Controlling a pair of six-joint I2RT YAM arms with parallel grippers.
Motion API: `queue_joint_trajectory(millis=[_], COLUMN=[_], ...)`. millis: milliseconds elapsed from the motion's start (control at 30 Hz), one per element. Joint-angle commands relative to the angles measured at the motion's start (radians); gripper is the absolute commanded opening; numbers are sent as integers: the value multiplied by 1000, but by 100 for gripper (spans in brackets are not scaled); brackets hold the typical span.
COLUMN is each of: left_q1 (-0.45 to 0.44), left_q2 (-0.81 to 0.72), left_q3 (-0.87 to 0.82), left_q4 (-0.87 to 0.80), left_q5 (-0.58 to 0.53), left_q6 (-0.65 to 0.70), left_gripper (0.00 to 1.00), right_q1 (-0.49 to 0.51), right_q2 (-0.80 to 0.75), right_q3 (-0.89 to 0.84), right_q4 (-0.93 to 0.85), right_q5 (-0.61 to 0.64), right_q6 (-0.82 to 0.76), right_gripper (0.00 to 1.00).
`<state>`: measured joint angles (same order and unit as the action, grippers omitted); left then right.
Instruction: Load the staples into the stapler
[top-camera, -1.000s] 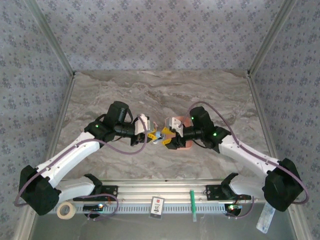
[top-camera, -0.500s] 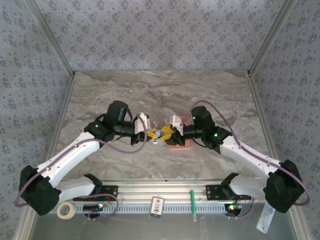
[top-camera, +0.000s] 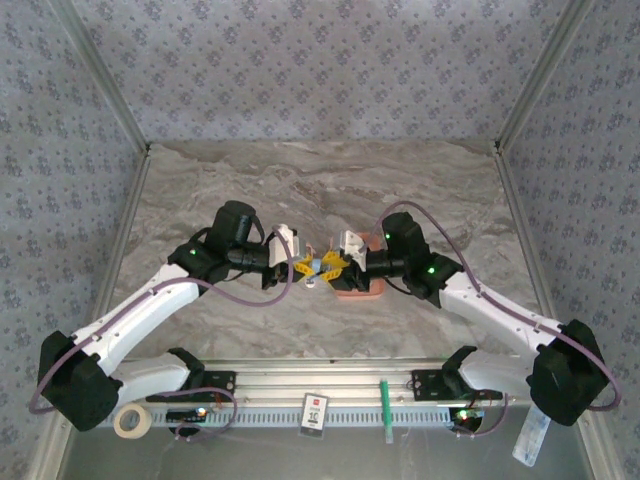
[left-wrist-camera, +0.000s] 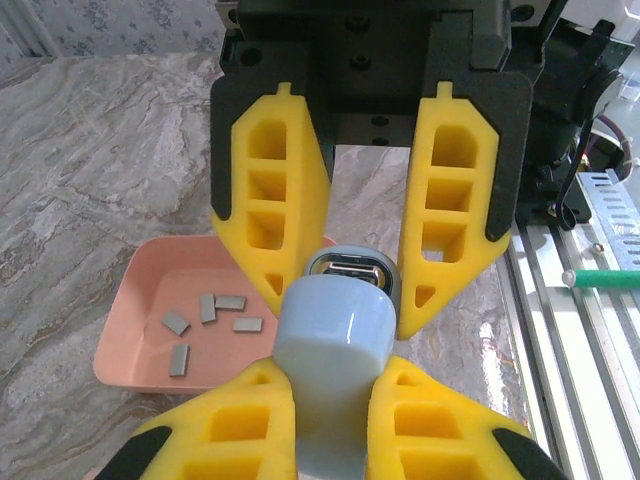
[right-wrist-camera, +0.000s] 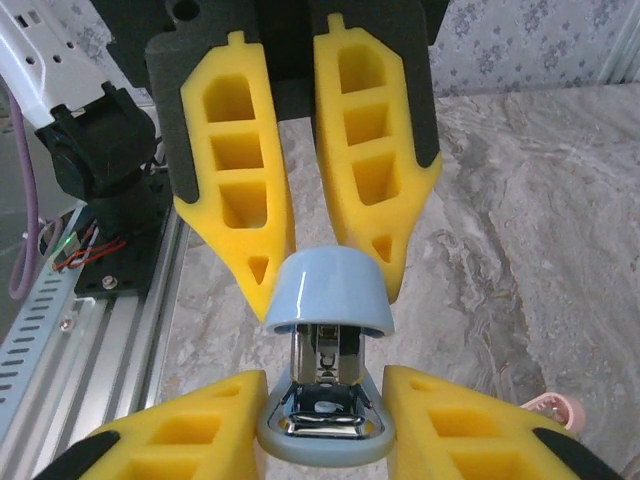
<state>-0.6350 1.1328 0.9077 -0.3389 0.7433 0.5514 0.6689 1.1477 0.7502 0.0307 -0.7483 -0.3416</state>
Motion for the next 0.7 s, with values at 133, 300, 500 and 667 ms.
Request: queue_joint_trajectory(millis=[133, 300, 500, 667], left_q1=[-3, -9, -20, -31], left_q2=[-25, -9, 8, 26], left_q3=[-2, 23, 37, 53], left_q4=[13, -48, -66, -74], left_q5=[33, 35, 36, 37], left_q6=[3, 49, 76, 91], left_gripper=[31, 46, 47, 46], right_q1=[5, 16, 32, 39], right_q2=[-5, 0, 16, 20], right_q3=[27, 59, 93, 100], right_q4=[-53, -105, -154, -160], right_q5=[14, 36, 46, 46], right_q6=[-46, -83, -115, -120], right_gripper=[23, 22, 22, 22])
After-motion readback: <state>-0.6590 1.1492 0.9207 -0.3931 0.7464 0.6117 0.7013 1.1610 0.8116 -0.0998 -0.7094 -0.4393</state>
